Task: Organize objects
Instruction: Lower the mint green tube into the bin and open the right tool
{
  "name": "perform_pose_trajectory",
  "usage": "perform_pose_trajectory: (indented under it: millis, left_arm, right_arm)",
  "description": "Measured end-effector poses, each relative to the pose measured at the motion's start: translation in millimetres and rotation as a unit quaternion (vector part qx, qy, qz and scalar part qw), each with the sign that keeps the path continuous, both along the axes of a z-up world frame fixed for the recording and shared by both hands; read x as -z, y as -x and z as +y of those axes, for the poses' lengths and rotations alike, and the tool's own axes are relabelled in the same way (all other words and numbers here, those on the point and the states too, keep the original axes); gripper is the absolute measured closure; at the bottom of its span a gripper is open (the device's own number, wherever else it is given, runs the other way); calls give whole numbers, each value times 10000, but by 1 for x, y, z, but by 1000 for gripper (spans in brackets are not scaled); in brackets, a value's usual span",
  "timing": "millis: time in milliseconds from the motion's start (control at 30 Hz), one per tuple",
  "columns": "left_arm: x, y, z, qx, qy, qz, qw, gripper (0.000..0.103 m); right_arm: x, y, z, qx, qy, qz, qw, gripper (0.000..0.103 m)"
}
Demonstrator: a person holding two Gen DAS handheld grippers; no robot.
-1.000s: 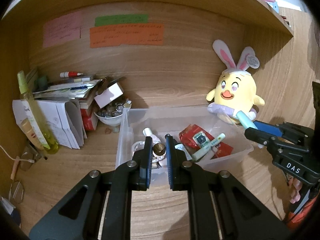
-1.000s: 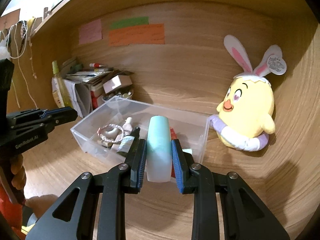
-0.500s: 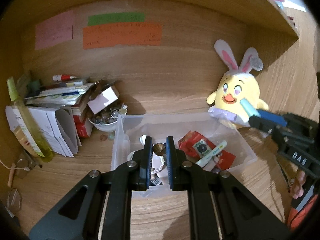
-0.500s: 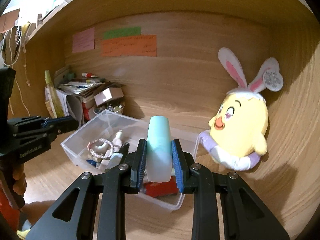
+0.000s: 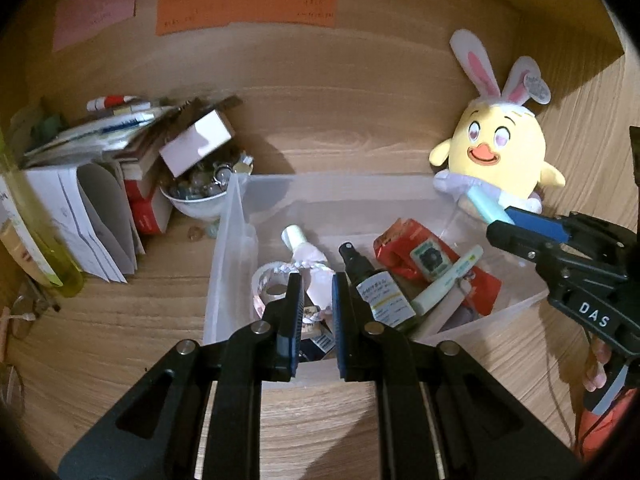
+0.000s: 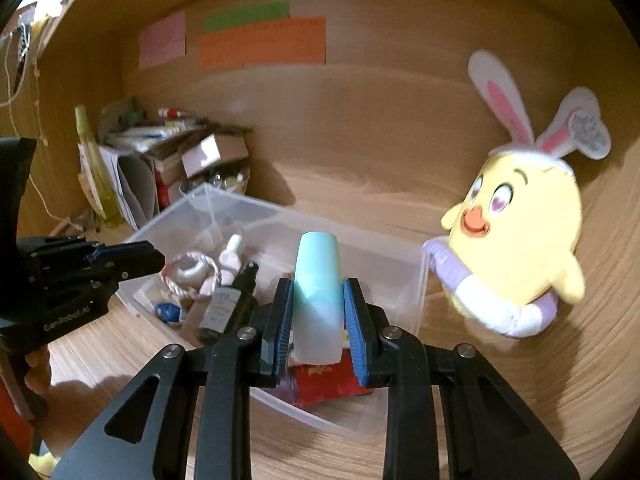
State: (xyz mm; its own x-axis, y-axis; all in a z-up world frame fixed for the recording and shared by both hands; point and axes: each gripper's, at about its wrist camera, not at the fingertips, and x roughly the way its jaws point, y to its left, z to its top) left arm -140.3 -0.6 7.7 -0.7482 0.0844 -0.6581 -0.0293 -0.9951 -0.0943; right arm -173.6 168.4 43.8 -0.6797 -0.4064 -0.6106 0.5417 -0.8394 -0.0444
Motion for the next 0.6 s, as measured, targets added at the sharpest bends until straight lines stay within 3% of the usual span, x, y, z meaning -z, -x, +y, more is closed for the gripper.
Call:
perform_pose_trajectory:
  millis: [433, 600]
  left_arm:
    - [9, 5, -7, 98, -256, -74, 9996, 90]
    - [9, 2, -8, -37, -138, 4, 9999, 70]
  right_arm:
    - [31, 15, -17, -186, -103, -490, 9986, 80]
    - [34, 10, -27, -242, -315, -369, 9985, 80]
